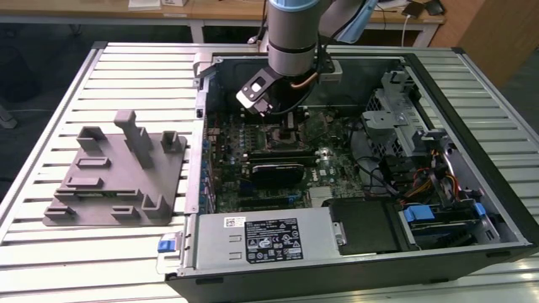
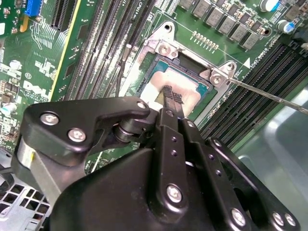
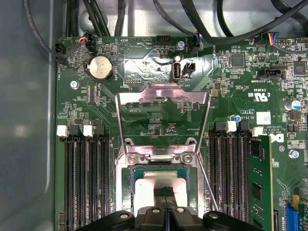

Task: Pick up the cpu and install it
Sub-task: 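Place the cpu into insertion slot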

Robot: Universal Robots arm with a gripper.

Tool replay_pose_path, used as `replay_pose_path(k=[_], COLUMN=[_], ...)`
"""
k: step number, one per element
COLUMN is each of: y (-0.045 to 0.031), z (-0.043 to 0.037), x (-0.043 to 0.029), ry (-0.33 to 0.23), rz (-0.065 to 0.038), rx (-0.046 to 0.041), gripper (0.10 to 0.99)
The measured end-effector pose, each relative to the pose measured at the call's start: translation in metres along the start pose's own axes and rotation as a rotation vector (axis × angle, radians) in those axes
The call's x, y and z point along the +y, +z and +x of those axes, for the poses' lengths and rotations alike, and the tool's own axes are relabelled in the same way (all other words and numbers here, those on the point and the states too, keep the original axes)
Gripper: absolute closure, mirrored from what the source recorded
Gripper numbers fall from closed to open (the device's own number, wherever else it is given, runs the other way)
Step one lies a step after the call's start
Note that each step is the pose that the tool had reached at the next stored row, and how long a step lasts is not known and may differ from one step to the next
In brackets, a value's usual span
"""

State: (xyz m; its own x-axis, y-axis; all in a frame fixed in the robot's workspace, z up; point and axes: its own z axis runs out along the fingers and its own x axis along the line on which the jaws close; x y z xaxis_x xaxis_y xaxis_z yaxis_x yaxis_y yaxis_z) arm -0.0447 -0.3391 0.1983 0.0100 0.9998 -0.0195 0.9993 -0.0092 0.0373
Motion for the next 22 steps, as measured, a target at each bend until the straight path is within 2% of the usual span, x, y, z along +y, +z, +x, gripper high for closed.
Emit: replay_pose_path(k=[7, 13, 22], y=[-0.0015, -0.0116, -0.0314], z=[0.0004, 0.0, -0.0004], x=[0.0003, 0.0005, 0.0013], ry=[0.0, 0.0, 0.0], rz=[-0.002, -0.001, -0.001], rx=[0.0026, 0.0009, 0.0008], gripper=[0.98, 0.98, 0.98])
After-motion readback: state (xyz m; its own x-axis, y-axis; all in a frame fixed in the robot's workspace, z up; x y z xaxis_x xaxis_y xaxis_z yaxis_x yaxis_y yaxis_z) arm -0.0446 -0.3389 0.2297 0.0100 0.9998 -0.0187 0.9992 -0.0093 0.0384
